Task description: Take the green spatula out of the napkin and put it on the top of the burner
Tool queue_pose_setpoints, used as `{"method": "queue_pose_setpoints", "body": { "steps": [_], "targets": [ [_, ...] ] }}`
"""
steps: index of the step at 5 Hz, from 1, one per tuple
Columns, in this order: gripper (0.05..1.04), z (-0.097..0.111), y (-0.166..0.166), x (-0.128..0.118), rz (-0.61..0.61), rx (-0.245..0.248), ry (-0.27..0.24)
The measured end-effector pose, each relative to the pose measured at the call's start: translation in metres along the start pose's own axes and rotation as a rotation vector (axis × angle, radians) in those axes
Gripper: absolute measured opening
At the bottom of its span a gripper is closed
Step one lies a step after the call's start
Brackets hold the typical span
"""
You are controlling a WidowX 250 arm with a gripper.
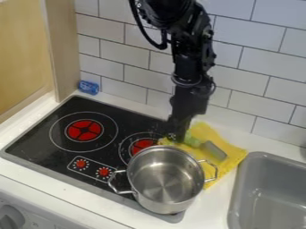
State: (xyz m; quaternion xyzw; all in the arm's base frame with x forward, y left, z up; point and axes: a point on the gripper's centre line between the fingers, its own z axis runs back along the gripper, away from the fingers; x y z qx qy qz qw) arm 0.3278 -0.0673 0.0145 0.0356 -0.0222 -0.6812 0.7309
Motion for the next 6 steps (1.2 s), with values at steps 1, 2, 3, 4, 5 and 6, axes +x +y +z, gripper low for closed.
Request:
{"method": "queue_pose_setpoints", "body": {
  "steps": [1, 2, 3, 4, 5, 6],
  "targets": [
    [0.36, 0.0, 0.0, -0.001, 0.003, 0.001, 0.003],
    [0.359, 0.001, 0.0, -0.001, 0.005, 0.003, 0.008],
    [0.359, 0.001, -0.002, -0.005, 0.002, -0.006, 0.028],
    [0.359, 0.028, -0.001, -0.008, 0.021, 0.056, 0.023],
    [0.359, 0.047, -0.004, -0.011, 0.034, 0.079, 0.019],
    [0.359, 0.069, -0.004, -0.02, 0.063, 0.113, 0.016]
  ]
}}
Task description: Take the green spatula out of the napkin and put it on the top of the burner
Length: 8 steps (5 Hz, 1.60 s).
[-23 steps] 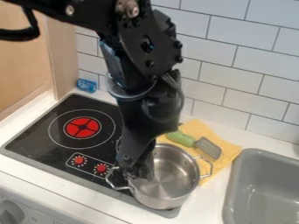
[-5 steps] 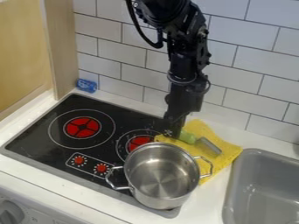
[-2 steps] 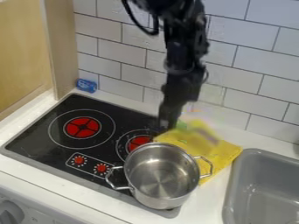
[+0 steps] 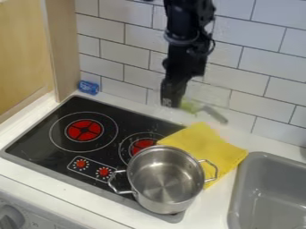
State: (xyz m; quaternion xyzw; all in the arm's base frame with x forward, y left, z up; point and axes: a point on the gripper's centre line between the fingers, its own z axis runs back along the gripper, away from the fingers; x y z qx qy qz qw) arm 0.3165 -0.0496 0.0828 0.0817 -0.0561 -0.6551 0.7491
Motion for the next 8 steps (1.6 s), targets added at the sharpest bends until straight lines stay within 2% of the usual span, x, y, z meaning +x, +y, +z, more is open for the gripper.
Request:
{"method": "queue_pose_setpoints", "body": {
  "steps": [1, 2, 4, 6, 8],
  "targets": [
    [0.359, 0.009, 0.005, -0.02, 0.047, 0.013, 0.009],
    [0.359, 0.008, 0.007, -0.047, 0.095, -0.006, 0.024],
    [0.359, 0.004, 0.02, -0.096, 0.168, -0.012, 0.045],
    [0.359, -0.021, 0.024, -0.135, 0.258, -0.057, 0.067],
    [0.359, -0.047, 0.027, -0.155, 0.272, -0.108, 0.1]
  ]
}}
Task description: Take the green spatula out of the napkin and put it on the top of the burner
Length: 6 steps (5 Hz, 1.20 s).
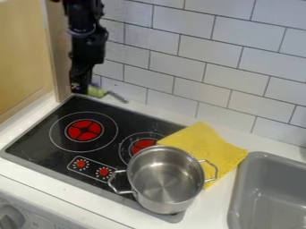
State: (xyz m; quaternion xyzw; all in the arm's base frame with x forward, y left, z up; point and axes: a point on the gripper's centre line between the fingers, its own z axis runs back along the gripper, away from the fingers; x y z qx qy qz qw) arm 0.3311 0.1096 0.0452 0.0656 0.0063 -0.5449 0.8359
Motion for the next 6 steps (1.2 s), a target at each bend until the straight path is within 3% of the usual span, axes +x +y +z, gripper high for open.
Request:
{"method": "queue_pose_setpoints", "body": {
  "steps": [1, 3, 4, 5, 6],
  "targets": [
    [0.359, -0.019, -0.004, -0.017, 0.034, -0.051, 0.006],
    [0.359, -0.036, 0.002, -0.025, 0.05, -0.079, -0.008],
    [0.428, -0.036, 0.005, -0.028, 0.054, -0.083, 0.0],
    [0.739, -0.037, 0.003, -0.029, 0.055, -0.099, 0.009],
    [0.981, -0.036, 0.003, -0.028, 0.053, -0.097, 0.009]
  ]
}}
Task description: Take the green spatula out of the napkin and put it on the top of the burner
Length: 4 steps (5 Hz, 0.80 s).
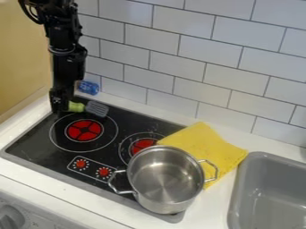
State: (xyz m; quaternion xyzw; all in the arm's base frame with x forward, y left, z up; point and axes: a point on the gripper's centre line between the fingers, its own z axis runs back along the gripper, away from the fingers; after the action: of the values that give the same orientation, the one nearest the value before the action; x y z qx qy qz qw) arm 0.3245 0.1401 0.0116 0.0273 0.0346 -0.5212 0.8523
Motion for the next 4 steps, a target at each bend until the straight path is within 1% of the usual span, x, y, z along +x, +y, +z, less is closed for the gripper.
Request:
{"method": "queue_pose_setpoints", "body": {
  "steps": [2, 3, 4],
  "targets": [
    [0.998, 0.003, 0.001, 0.006, -0.015, 0.01, -0.003],
    [0.999, 0.032, 0.003, 0.007, -0.012, 0.063, -0.027],
    [0.999, 0.054, 0.0, 0.008, -0.019, 0.084, -0.042]
  ]
}}
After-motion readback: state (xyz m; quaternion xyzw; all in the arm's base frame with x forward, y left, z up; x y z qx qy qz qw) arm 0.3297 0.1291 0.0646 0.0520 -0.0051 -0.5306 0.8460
